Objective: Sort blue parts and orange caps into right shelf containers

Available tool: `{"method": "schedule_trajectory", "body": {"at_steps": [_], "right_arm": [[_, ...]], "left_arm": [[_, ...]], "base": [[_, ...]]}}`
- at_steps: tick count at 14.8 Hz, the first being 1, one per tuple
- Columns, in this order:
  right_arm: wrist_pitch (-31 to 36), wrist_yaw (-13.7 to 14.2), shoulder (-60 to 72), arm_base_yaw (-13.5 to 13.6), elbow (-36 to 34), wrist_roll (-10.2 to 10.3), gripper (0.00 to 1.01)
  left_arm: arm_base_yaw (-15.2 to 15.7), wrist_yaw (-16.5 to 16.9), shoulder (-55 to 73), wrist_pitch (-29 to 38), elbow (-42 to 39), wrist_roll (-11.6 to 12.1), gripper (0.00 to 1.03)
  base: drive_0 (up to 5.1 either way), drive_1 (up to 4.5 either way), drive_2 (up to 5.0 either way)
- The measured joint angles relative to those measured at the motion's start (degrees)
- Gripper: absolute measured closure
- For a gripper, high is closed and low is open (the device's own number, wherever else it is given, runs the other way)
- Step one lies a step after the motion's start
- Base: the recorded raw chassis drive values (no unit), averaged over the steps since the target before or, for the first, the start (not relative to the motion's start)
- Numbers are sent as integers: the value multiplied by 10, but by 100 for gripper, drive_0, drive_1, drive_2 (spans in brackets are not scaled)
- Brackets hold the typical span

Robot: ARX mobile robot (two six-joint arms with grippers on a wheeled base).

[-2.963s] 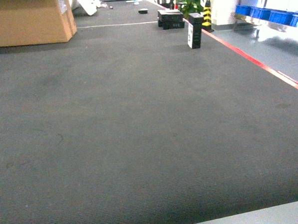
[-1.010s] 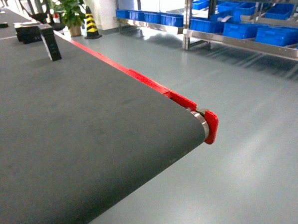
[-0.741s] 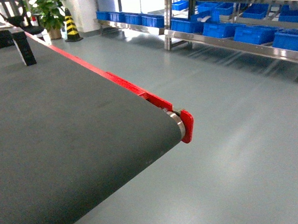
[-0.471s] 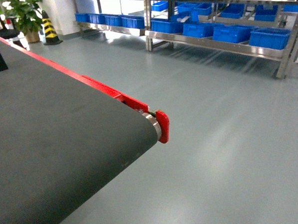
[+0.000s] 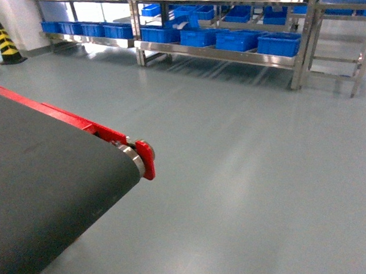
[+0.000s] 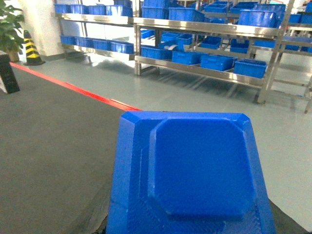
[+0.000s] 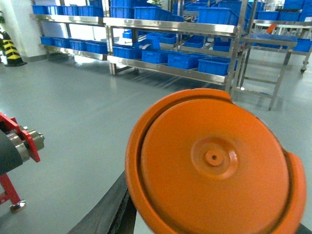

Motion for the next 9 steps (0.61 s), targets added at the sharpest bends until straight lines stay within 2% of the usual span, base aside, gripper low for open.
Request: {"method": "schedule_trajectory", "body": {"at_steps": [9], "right_arm": [[0, 0, 0, 0, 0, 0, 56]], "left_arm": [[0, 0, 0, 0, 0, 0, 60]], "base": [[-158, -158, -158]]}}
